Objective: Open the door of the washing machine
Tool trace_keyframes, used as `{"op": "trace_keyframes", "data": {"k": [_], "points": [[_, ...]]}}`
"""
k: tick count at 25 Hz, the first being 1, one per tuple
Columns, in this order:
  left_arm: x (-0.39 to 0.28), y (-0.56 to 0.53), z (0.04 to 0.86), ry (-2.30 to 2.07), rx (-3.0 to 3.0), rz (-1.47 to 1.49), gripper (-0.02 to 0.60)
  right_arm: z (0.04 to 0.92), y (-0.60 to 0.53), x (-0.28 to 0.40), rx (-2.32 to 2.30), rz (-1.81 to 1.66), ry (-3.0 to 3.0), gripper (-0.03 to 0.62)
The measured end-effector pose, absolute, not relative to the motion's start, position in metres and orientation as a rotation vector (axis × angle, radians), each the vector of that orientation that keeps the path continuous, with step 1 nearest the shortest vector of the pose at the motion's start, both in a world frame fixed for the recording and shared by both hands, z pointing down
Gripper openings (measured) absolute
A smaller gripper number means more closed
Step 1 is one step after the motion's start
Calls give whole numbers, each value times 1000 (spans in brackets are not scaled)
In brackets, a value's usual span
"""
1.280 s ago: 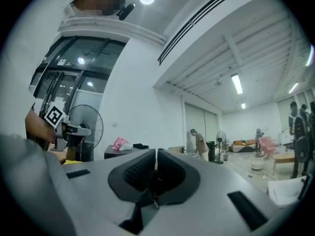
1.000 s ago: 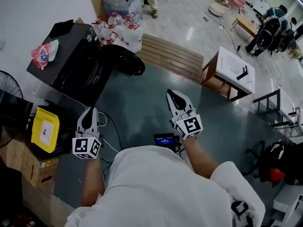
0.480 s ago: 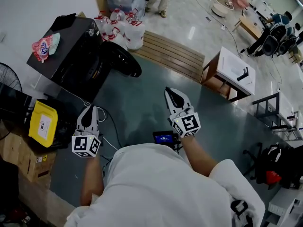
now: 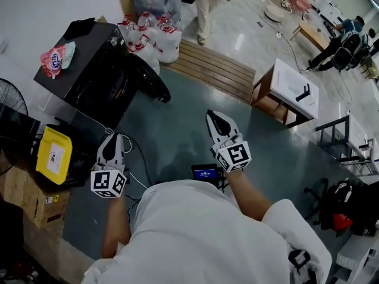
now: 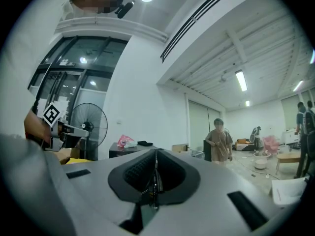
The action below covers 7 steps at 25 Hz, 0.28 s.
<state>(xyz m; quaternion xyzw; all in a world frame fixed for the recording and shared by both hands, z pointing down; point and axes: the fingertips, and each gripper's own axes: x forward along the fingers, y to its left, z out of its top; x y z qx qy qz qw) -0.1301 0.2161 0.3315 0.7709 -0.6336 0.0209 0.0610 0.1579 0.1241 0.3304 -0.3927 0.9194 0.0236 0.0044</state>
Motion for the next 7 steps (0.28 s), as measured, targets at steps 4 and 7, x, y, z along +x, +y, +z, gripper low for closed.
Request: {"op": "trace_keyframes", "data": {"k": [4,7], "points": [[-126,219,331,-1924,2335,67,11,331,128,163,-1247,66,2872,38],[-124,221,332,-1918,2336,68,11,332,130,167,-1257,59,2871,38]]}}
